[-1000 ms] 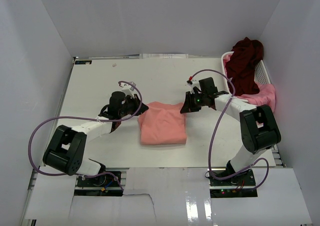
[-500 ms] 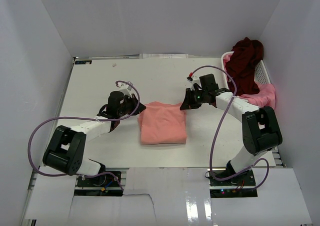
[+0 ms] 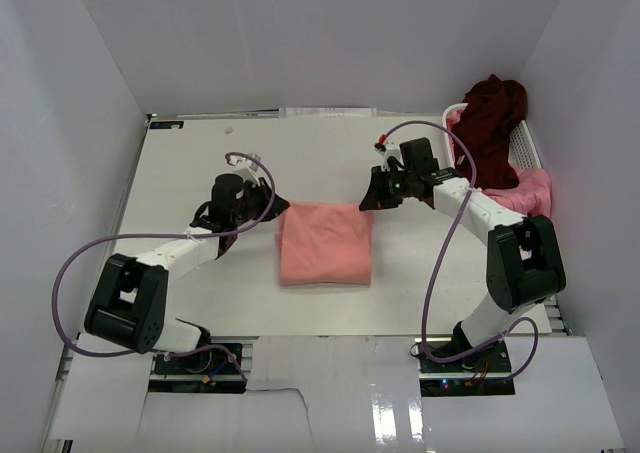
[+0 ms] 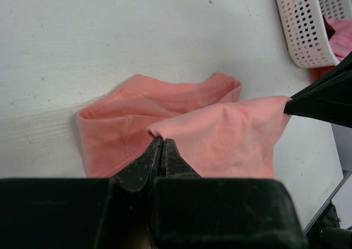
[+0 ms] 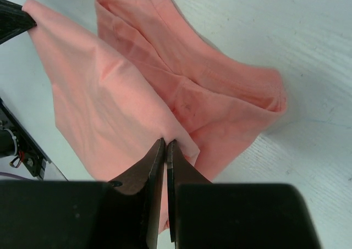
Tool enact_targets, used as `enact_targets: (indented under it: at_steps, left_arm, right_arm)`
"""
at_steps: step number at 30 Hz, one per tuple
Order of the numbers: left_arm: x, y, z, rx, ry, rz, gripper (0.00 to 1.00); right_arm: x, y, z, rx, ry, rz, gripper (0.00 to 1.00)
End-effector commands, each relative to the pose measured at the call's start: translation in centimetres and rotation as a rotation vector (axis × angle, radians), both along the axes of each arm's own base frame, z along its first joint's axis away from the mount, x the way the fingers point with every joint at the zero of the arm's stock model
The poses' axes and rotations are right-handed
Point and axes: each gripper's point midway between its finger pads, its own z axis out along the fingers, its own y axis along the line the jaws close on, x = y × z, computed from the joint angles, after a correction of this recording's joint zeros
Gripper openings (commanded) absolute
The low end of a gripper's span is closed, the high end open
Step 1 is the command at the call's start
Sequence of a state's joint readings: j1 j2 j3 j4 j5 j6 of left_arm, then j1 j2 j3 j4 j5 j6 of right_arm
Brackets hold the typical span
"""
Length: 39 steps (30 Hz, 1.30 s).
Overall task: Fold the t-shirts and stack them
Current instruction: Fold the long partially folded tshirt into a neat square
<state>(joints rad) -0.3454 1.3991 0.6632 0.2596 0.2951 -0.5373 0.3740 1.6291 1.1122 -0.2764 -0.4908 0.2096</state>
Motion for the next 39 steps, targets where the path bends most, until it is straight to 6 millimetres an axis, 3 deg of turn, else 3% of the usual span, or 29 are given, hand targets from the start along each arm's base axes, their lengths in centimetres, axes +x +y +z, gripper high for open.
enact_targets:
  at_steps: [1, 6, 12, 13, 16, 21, 33, 38, 39]
  left_arm:
    - [2.3, 0.4, 2.9, -0.014, -0.071, 0.033, 0.09]
    - [3.5, 0.3, 1.6, 0.0, -0.046, 0.038, 0.08]
    - [5.1, 0.3, -2.7, 0.036, 0.004, 0.06, 0.09]
    - [5.5, 0.4, -4.1, 0.047, 0.025, 0.067, 0.09]
    - [7.1, 0.4, -4.9, 0.057, 0.02, 0.092, 0.08]
    - [9.6, 0.3, -3.7, 0.056, -0.023, 0.111, 0.08]
    - [10.6, 0.8, -5.2, 0.08, -0.005, 0.144, 0.19]
    - [11.6, 0.5, -5.6, 0.085, -0.003, 0.141, 0.33]
    - [11.7, 0.4, -5.6, 0.087, -0.006, 0.141, 0.44]
  right_arm:
    - [1.8, 0.5, 3.0, 0.015, -0.081, -0.006, 0.08]
    - [2.6, 0.9, 1.8, 0.007, -0.06, 0.001, 0.08]
    - [4.1, 0.8, -1.8, -0.039, -0.023, -0.021, 0.08]
    - [4.5, 0.8, -2.0, -0.042, -0.035, -0.029, 0.08]
    - [5.3, 0.9, -2.4, -0.044, -0.04, -0.05, 0.08]
    - [6.7, 1.0, -2.8, -0.053, -0.049, -0.068, 0.08]
    - [8.6, -0.2, -5.2, -0.107, -0.048, -0.156, 0.08]
    - [9.2, -0.6, -5.9, -0.128, -0.043, -0.193, 0.08]
    - [9.3, -0.7, -5.9, -0.131, -0.045, -0.202, 0.08]
